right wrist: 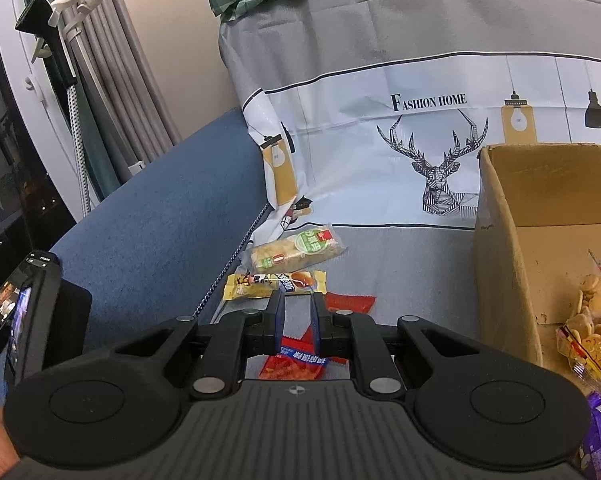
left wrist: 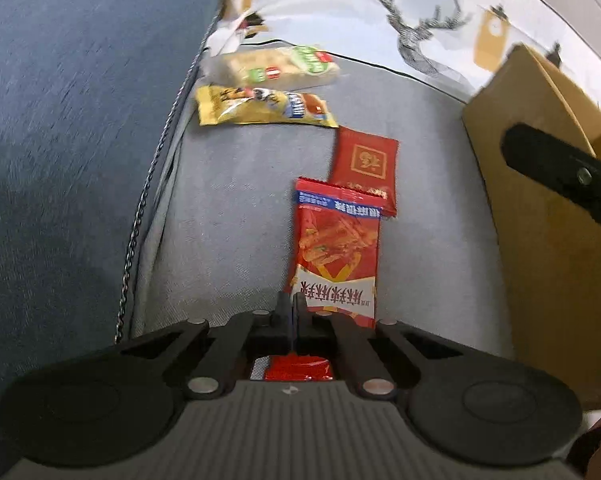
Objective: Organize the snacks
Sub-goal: 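Grasp the red spicy-strip packet with left gripper while right grasps a red packet, then lift the spicy-strip packet and small red packet with both grippers toward the box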
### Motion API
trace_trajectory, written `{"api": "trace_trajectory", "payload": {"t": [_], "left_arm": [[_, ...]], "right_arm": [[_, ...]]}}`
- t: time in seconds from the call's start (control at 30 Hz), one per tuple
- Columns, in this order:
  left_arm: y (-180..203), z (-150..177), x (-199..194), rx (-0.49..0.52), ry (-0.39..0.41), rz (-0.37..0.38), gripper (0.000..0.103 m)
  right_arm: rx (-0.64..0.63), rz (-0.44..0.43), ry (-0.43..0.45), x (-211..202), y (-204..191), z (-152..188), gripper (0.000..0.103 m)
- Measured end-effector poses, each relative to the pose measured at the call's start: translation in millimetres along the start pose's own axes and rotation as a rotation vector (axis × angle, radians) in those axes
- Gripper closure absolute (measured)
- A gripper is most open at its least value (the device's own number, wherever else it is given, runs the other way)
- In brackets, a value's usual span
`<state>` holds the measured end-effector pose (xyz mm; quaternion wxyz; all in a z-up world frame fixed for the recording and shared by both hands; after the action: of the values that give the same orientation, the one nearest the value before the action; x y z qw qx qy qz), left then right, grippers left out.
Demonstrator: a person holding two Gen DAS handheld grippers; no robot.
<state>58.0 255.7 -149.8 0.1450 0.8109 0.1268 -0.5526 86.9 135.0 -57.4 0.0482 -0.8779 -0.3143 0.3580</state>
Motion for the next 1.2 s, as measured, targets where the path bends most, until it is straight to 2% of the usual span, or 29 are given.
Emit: {"api": "trace_trajectory", "payload": {"t": [0.13,0.27,0.4,0.47,0.5,0.57,0.6,0.63,0.7,0.8,0.9,0.93,0.97,1.0,1.1,1.2], "left_arm": [[7,-3,-13,0.042,0.05,0.036,0.103],[-10,-9,-34,-0.014,0.128,0.085,0.103],[-19,-13,-46,-0.074,0.151,0.182,0.101],[-14,-15,-44,-0.057,0.135,0.186,0.096],[-11,-16,-40,-0.049,0.12,0.176,0.091],[-4,-16,-29,-0.047,0.075,0.16,0.071],[1,-15,-22,-0.049,0.055,0.152,0.052],[4,-13,-17,-0.043,0.043,0.145,0.043],[16,-10,-6,0.017,0.023,0.119,0.041],[28,-11,6,0.101,0.026,0.038,0.027],[36,-7,24,0.159,-0.024,0.001,0.028],[35,-4,28,0.181,-0.043,-0.027,0.031],[35,-2,28,0.213,-0.036,-0.048,0.035],[35,-2,26,0.228,-0.029,-0.051,0.049],[20,1,20,0.145,-0.053,-0.016,0.053],[4,4,13,0.057,-0.079,-0.017,0.053]], "right_arm": [[-0.005,0.003,-0.004,-1,0,2,0.089],[-0.007,0.024,0.01,-4,2,-1,0.089],[0.02,0.081,0.057,-13,16,-8,0.089],[0.046,0.1,0.069,-15,25,-11,0.089],[0.059,0.109,0.076,-17,30,-12,0.089],[0.083,0.116,0.071,-16,37,-12,0.089],[0.097,0.113,0.064,-15,40,-12,0.089],[0.108,0.107,0.058,-14,41,-12,0.089],[0.105,0.106,0.057,-13,40,-12,0.089],[0.096,0.095,0.043,-7,35,-9,0.089],[0.086,0.086,0.025,0,28,-6,0.089],[0.084,0.086,0.021,2,26,-6,0.089],[0.084,0.086,0.019,4,24,-6,0.086],[0.087,0.085,0.014,6,23,-6,0.077],[0.097,0.074,-0.002,15,19,-7,0.055],[0.093,0.068,-0.037,31,14,-6,0.048]]}}
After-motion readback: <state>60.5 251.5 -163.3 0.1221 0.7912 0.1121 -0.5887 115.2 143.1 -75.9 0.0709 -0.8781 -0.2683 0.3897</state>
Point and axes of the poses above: each gripper's, at about its wrist camera, not at the fingertips, and x roughly the way its jaws point, y to its right, z to its underside, the point moved 8 cm from there along x, roughly the way its jaws point, and after that the axes turned 4 degrees about -y, right-handed, at the moved point
